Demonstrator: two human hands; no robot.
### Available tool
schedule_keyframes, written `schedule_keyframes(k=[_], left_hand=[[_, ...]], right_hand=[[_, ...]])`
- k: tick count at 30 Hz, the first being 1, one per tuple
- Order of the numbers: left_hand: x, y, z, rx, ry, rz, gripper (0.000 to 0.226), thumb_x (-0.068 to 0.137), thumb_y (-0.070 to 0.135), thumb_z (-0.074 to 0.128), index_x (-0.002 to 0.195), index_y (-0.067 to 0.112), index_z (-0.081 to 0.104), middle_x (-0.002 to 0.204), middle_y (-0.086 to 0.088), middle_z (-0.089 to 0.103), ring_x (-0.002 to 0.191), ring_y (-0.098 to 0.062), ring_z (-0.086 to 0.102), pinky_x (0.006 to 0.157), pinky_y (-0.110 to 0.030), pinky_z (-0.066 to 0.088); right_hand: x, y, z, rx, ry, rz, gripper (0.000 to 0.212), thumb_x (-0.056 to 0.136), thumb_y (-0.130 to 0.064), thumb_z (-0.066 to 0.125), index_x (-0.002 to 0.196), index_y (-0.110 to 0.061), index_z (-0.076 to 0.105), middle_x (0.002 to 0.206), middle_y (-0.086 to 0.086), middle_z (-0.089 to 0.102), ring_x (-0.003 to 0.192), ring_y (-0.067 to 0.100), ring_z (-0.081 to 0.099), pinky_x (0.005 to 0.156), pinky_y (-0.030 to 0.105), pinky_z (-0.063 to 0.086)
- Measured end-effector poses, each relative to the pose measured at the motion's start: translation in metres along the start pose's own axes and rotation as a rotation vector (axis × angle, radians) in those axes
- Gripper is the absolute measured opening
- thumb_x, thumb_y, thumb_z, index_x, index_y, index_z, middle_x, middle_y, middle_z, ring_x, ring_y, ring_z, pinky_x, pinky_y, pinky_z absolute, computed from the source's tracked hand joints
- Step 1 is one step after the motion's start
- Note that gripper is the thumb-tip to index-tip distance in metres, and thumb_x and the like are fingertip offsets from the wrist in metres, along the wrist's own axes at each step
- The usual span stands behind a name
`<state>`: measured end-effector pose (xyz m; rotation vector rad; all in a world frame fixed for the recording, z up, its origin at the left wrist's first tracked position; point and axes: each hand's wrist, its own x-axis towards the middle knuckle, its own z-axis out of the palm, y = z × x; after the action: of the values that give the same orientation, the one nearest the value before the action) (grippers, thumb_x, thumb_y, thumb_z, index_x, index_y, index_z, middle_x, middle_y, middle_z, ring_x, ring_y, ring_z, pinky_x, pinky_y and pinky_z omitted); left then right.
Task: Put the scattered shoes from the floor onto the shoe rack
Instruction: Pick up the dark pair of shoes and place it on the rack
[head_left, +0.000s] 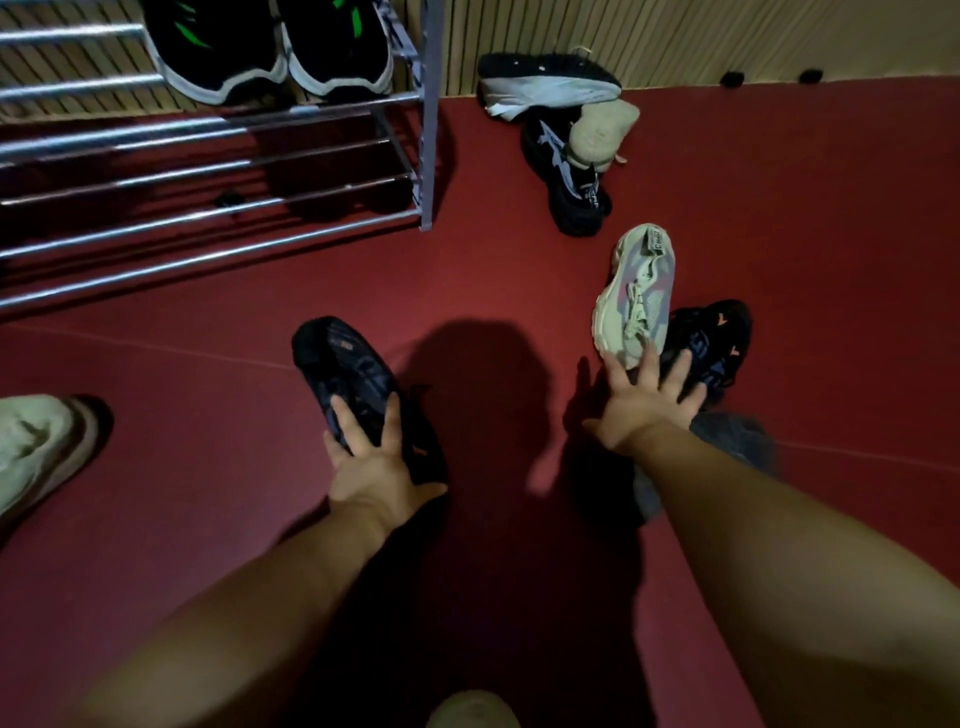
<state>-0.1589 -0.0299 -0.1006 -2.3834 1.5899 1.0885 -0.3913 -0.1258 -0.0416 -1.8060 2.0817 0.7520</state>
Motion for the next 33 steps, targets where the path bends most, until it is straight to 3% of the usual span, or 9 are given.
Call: schedule_keyframes(k=[6, 9, 14, 18, 21, 29, 33], left_hand=[[0.030, -0.009, -0.031, 0.133, -0.128, 0.273, 0.115, 0.073, 0.052, 0.072, 0.145, 0.041, -0.017, 0.141, -0.003, -0.049, 0.139, -0.034, -0.028, 0.113, -0.045, 0.022], [0.037, 0.000, -0.033, 0.032, -0.095, 0.225, 0.105, 0.078, 0.058, 0.064, 0.147, 0.040, -0.013, 0.148, -0.003, -0.039, 0.140, -0.034, -0.025, 0.116, -0.045, 0.008], [0.038, 0.006, -0.025, -0.082, -0.030, 0.149, 0.094, 0.082, 0.059, 0.057, 0.147, 0.040, -0.009, 0.151, 0.002, -0.034, 0.142, -0.030, -0.023, 0.117, -0.043, 0.003], [0.034, 0.000, -0.030, -0.115, -0.007, 0.170, 0.094, 0.086, 0.053, 0.056, 0.149, 0.033, -0.009, 0.153, -0.002, -0.030, 0.143, -0.030, -0.020, 0.117, -0.039, -0.001], [0.031, -0.005, -0.036, -0.146, 0.017, 0.167, 0.093, 0.087, 0.051, 0.057, 0.150, 0.031, -0.009, 0.155, -0.006, -0.024, 0.144, -0.029, -0.017, 0.117, -0.038, 0.000], [0.017, -0.032, -0.065, -0.165, 0.079, 0.122, 0.094, 0.085, 0.051, 0.058, 0.150, 0.030, -0.006, 0.157, -0.012, -0.013, 0.144, -0.032, -0.014, 0.118, -0.037, 0.000], [0.006, -0.061, -0.083, -0.131, 0.122, 0.088, 0.095, 0.085, 0.054, 0.057, 0.150, 0.028, -0.007, 0.157, -0.014, -0.011, 0.144, -0.035, -0.012, 0.118, -0.038, 0.001]], right_hand=[[0.005, 0.036, 0.020, 0.085, -0.129, 0.041, 0.096, 0.086, -0.053, 0.057, 0.145, -0.040, -0.018, 0.156, 0.004, -0.023, 0.140, 0.041, -0.022, 0.114, 0.059, 0.008], [0.014, 0.038, 0.019, 0.180, -0.067, 0.029, 0.098, 0.084, -0.059, 0.055, 0.146, -0.039, -0.018, 0.157, 0.005, -0.020, 0.141, 0.040, -0.021, 0.113, 0.059, 0.006], [0.040, 0.026, 0.011, 0.383, -0.006, 0.145, 0.099, 0.078, -0.065, 0.058, 0.146, -0.042, -0.010, 0.156, 0.003, -0.023, 0.141, 0.040, -0.021, 0.110, 0.066, 0.010], [0.048, 0.017, 0.021, 0.445, 0.093, 0.216, 0.075, 0.090, -0.041, 0.056, 0.149, -0.030, 0.012, 0.157, 0.007, -0.017, 0.143, 0.039, -0.007, 0.109, 0.063, 0.019], [0.042, 0.008, 0.019, 0.532, 0.189, 0.233, 0.071, 0.092, -0.029, 0.052, 0.150, -0.020, 0.012, 0.158, 0.011, -0.008, 0.143, 0.037, 0.002, 0.109, 0.058, 0.024], [-0.012, -0.042, -0.005, 0.763, 0.393, -0.003, 0.074, 0.094, -0.036, 0.049, 0.151, -0.012, 0.009, 0.158, 0.016, 0.006, 0.144, 0.033, 0.012, 0.113, 0.039, 0.020], [-0.051, -0.081, -0.010, 0.690, 0.402, -0.218, 0.077, 0.094, -0.036, 0.051, 0.151, -0.010, 0.005, 0.158, 0.015, 0.005, 0.145, 0.030, 0.009, 0.115, 0.034, 0.013]])
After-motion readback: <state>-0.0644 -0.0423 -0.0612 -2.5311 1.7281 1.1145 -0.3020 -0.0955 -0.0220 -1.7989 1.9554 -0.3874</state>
